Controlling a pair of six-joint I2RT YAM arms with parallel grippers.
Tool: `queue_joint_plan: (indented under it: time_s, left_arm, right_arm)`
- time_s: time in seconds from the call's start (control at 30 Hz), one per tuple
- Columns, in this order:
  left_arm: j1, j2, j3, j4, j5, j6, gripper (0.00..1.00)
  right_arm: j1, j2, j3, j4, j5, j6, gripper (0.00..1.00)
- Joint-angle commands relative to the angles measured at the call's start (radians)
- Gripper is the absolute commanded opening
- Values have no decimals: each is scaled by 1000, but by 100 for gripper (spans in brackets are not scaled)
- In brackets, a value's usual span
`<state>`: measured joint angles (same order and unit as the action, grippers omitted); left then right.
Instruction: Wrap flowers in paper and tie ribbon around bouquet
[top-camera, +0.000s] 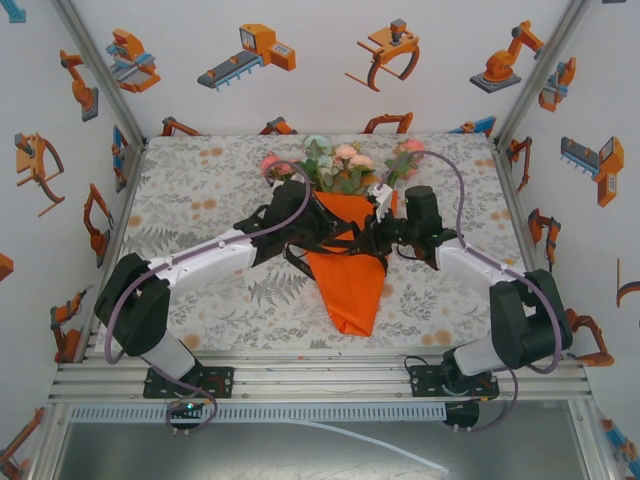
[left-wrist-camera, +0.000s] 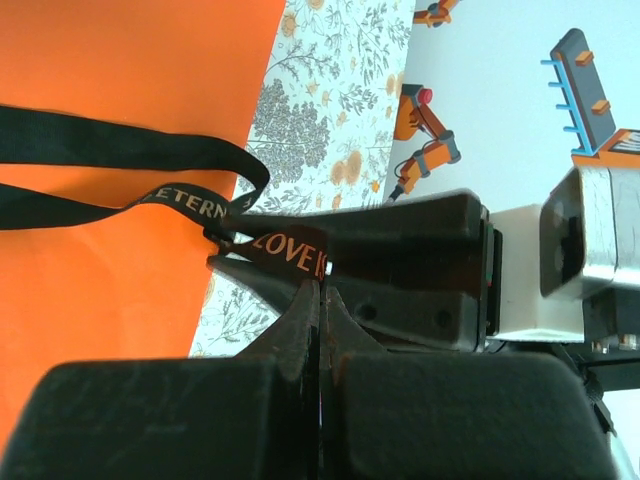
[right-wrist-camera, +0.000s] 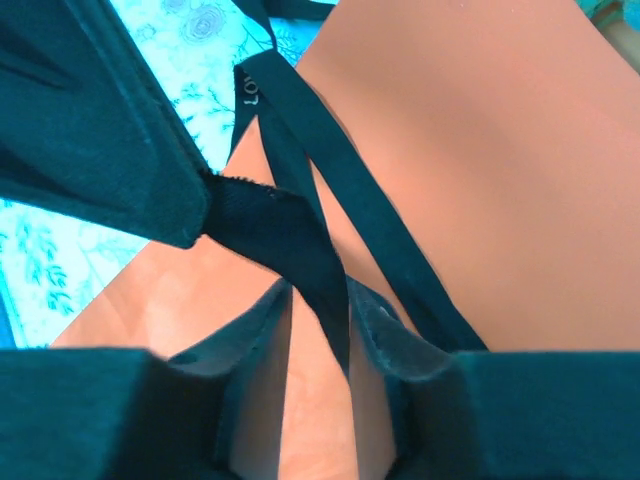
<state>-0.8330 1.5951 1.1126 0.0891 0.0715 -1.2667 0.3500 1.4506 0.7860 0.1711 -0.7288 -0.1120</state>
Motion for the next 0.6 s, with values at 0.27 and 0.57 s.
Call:
queue_joint_plan:
  time_s: [0.27, 0.57]
  left_arm:
    - [84, -138, 8, -178, -267, 310, 41]
    - [385, -127, -119, -387, -259, 232, 40]
  right_arm:
    - [6, -254, -115, 179, -64, 292, 0]
    - [9, -451, -204, 153, 47, 378, 0]
